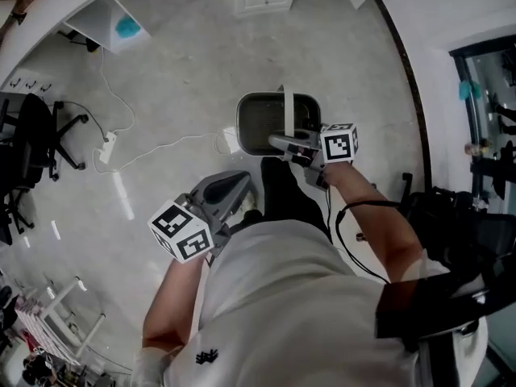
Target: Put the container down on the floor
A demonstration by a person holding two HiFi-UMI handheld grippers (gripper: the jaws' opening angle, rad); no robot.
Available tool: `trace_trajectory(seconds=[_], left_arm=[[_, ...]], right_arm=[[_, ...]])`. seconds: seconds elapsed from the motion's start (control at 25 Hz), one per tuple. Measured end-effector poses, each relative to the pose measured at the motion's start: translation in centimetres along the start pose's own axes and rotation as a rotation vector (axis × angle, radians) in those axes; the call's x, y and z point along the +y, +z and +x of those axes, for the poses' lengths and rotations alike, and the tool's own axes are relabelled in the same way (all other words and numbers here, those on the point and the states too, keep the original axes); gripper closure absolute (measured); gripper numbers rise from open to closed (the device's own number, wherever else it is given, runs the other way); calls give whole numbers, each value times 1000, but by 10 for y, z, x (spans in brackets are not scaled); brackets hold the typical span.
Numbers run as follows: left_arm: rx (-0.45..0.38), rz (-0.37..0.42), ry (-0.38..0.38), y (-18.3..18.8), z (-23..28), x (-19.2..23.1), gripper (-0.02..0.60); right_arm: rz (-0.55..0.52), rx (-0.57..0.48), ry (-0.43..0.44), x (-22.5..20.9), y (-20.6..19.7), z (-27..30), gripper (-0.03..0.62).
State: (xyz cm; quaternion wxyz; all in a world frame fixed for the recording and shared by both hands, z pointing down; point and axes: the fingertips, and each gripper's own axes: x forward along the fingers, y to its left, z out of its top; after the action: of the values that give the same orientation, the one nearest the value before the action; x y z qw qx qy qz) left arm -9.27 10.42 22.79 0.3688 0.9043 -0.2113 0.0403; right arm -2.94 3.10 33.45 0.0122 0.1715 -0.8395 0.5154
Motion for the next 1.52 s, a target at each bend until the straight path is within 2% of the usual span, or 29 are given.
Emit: trace_trajectory(seconds=[0.32,0.52,0.72,0.8,0.96,1.2,1.52], left_arm=[[-10,-116,119,57,83,102,571],[-16,-149,135,73,132,158,572],[-52,-234,163,77,167,215,572],[-52,-240,164,79,181,238,572],[-43,-256,161,75,198,270,572],[-42,-251,153,40,224,318,572],[-42,-282,160,20,232,352,572]], right_arm=[[36,86,23,-137,89,49,557],[43,141,40,-222,116,78,557],[53,195,47,-302,130,107,557],[49,210,43,-333,138,121,557],[69,234,37,-383,138,144,557],[99,229,35,-469,108,166,557],[110,235,19,-524,99,183,557]])
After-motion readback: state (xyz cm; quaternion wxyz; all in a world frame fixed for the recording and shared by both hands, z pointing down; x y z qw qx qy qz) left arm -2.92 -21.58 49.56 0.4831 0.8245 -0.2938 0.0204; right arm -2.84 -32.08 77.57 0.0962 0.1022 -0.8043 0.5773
